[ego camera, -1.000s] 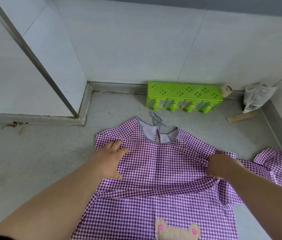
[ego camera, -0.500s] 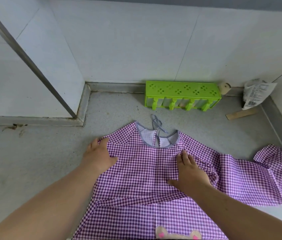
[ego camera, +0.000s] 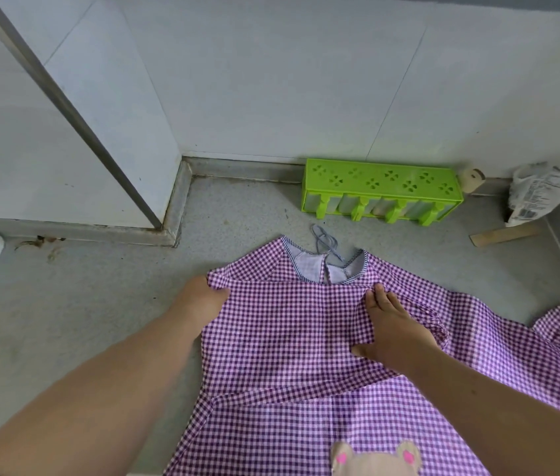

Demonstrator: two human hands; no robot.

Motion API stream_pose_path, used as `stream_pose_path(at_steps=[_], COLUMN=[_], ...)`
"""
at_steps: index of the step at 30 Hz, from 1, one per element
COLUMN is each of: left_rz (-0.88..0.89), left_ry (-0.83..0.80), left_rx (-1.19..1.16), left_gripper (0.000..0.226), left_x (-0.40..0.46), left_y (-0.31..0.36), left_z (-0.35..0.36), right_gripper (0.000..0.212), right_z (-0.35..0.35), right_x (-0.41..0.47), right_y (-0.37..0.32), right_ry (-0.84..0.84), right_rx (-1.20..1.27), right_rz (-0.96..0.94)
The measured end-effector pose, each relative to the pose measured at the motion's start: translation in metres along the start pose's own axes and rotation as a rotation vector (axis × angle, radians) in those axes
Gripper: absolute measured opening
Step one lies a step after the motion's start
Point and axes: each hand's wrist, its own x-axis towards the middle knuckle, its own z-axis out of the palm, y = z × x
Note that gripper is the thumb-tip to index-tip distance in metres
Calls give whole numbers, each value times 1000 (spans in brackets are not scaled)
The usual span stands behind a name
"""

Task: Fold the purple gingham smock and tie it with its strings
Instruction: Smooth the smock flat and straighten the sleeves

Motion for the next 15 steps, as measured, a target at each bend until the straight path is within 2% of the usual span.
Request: stream_pose_path(at_steps=[7,9,11,12,13,15], left_rz=[187,208,418,573,700,777], left_ry=[286,426,531,480,361,82], left_rx=[-88,-39,218,339,451,661], left_gripper=[24,43,65,70,73,85], left_x=[32,29,17,8,-1,-13], left_y=[24,27,23,21,21,19], left_z=[-21,-20,-12,-5,3,21], right_gripper=[131,133,133,133,132,131], right_z=[-27,-35,-39,-40,-41,-43], right_x=[37,46,51,53,54,53], right_y=[-6,-9,-11,-12,-12,-13], right_ry=[48,57,65,71,74,74], right_rx=[2,9,9,10,7,8], right_rz=[4,13,9,9,10,11])
